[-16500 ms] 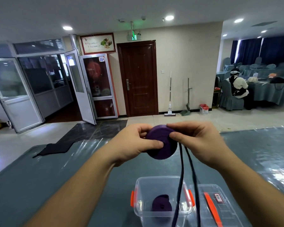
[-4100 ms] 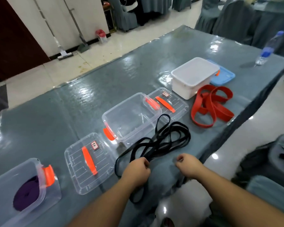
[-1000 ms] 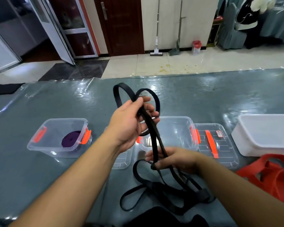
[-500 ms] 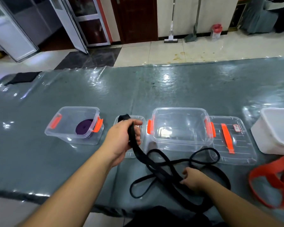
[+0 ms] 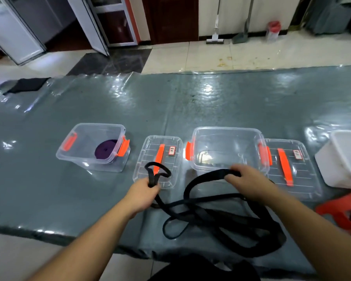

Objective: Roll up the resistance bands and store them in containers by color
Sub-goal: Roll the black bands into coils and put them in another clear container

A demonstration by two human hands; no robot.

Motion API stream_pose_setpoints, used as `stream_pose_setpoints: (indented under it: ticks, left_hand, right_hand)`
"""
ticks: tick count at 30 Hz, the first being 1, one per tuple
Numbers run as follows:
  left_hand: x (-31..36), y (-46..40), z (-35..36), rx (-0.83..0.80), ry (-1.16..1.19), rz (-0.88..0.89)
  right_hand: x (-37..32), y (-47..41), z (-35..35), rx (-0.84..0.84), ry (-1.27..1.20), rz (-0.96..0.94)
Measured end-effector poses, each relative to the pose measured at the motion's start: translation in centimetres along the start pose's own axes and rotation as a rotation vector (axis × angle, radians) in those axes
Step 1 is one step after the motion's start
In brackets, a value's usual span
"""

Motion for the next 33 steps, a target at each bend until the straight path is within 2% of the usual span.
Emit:
stream_pose_setpoints:
  ticks: [3,10,13,18,22,24,29,33]
  left_hand:
    - [-0.8,-1.0,0.9,-0.038,-0.143,-0.021]
    - [-1.1,-3.0,2.7,-0.038,-0.178,0.002]
    - [0.1,-3.6,3.2,-0.080,-0.225,0.048]
    - [4.1,-3.8,3.3,-0.239,-0.654,0.205]
    - [8.2,-2.5,3.6,-0.344,-0.811,0.292]
    - [9.9,-1.9,3.7,-0.341,-0.747,0.310]
    - [13.2,0.0,5.9,-0.638,-0.190,0.462]
    - [14.7,1.3,9.2,-0.616,-0.015,0.541]
  right_hand:
    - [-3.7,1.8,-4.6,0.039,-0.042,-0.119]
    - [-10.9,5.8,-13.1,0.331,-0.102,-0.367]
    - [-13.0,7.1,-15.9,0.407,-0.131,-0.453]
    - [-15.1,7.8,-18.4,0.453,-0.193,-0.574]
    - [-15.7,7.6,-18.7,0.463,-0.217,-0.599]
    - [-15.6,7.5,-18.6,0.450,-0.246,-0.605]
    - [-14.9,7.1,-18.1,0.367,-0.376,-0.623]
    - [-14.4,6.8,-17.7,0.288,-0.571,-0.650]
Point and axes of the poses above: each hand's wrist, its own y-axis away from the middle knuckle, its own z-axis out of the palm, x = y × z, the point moved 1 cm from there along -y, towards the middle knuckle, and after that the axes turned 4 degrees about y, right-handed, at the moved point
